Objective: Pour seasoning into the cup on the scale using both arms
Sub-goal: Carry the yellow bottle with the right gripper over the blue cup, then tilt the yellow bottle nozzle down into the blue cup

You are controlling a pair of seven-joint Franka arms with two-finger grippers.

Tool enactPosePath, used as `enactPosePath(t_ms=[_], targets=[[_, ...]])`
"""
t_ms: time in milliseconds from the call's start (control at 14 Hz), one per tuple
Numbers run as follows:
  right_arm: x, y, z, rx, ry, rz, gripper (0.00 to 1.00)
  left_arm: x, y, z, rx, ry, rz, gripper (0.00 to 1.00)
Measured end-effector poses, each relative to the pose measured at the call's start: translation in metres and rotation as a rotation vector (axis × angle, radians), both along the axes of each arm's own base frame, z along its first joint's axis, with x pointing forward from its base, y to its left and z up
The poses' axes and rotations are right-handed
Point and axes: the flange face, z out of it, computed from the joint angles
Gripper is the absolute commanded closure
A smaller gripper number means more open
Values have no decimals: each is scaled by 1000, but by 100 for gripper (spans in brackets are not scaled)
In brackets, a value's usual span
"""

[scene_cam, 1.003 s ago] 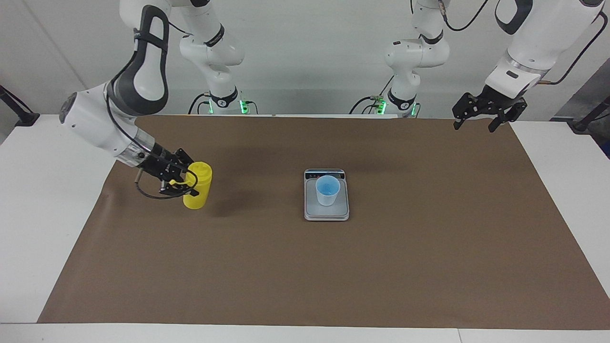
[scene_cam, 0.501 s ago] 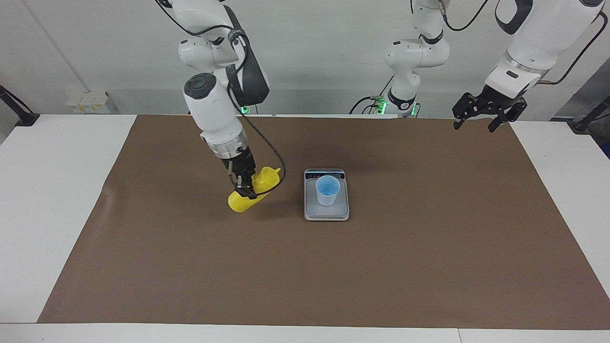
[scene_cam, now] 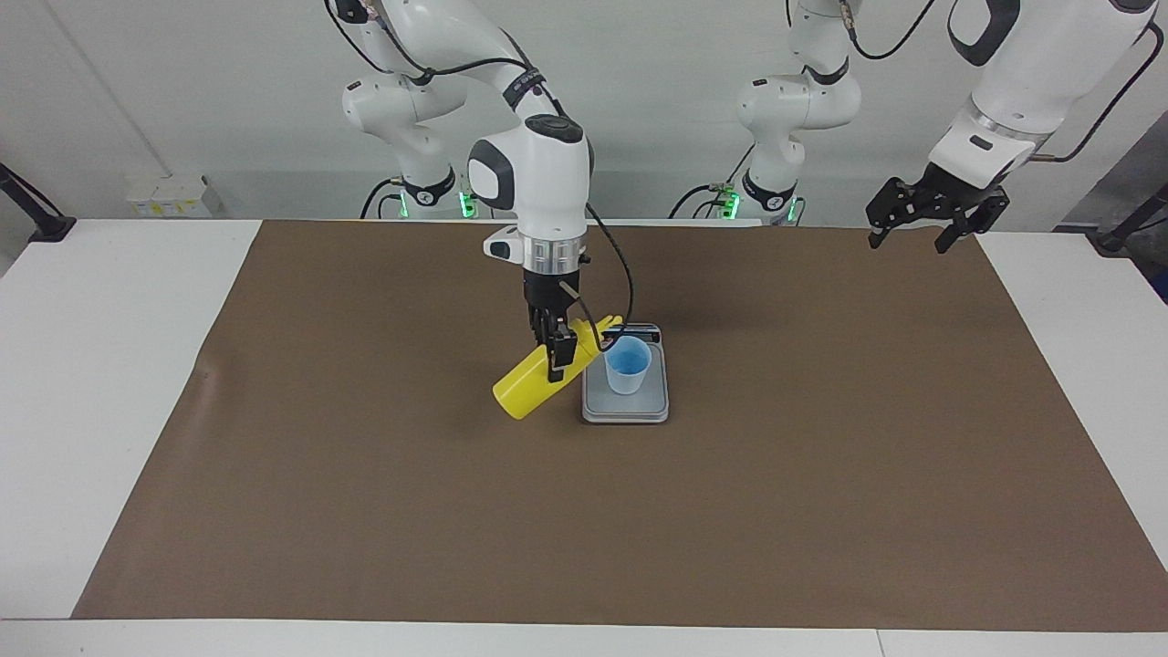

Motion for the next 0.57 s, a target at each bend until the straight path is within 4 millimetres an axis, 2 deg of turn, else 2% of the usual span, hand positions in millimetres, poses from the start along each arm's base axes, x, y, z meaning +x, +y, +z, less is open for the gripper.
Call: enactPosePath(t_ms=[358,573], targets=[[2,16,-4,-132,-101,114,100,0,0,0,0,0,0,0],[11,20,6,-189,-164,154,100,0,0,0,0,0,0,0]])
